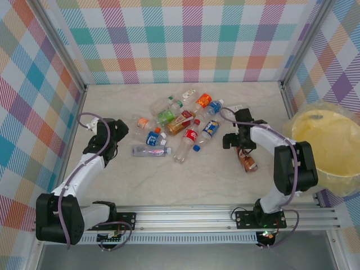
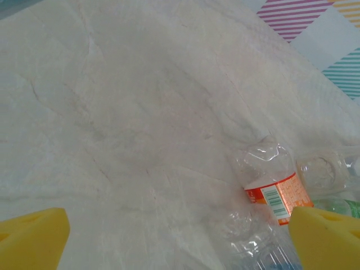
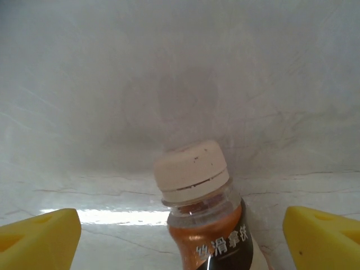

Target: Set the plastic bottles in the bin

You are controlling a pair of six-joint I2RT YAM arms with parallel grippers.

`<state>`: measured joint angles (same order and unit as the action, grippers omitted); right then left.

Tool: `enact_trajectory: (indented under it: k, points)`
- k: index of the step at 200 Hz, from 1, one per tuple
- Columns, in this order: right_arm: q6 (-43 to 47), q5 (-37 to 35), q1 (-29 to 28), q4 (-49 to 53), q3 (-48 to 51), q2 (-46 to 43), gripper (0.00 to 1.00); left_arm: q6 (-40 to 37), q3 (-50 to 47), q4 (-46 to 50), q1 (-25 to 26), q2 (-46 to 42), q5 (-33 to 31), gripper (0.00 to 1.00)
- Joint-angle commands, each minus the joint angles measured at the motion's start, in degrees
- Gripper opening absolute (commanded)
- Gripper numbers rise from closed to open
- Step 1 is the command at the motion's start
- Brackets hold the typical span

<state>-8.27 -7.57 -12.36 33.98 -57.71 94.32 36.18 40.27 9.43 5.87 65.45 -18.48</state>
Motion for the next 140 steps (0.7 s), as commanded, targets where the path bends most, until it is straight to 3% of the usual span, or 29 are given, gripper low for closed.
enact_trajectory:
  k: [1,59,140]
  points:
    - [4.4,-0.5,0.0,4.5,-2.6,1.5,0.84,3.6,1.8,3.7,-0.2,-2.6,0.3,1.0]
    - [9.6,-1.4,0.0,4.9,-5.1,6.4,0.59,4.2,2.9,5.7,-0.2,-2.1,-0.5,1.0]
    - [9.2,-2.5,-0.1,0.5,-3.5,7.0,0.38,5.0,2.1,5.0,-0.2,-2.4,0.9,1.0]
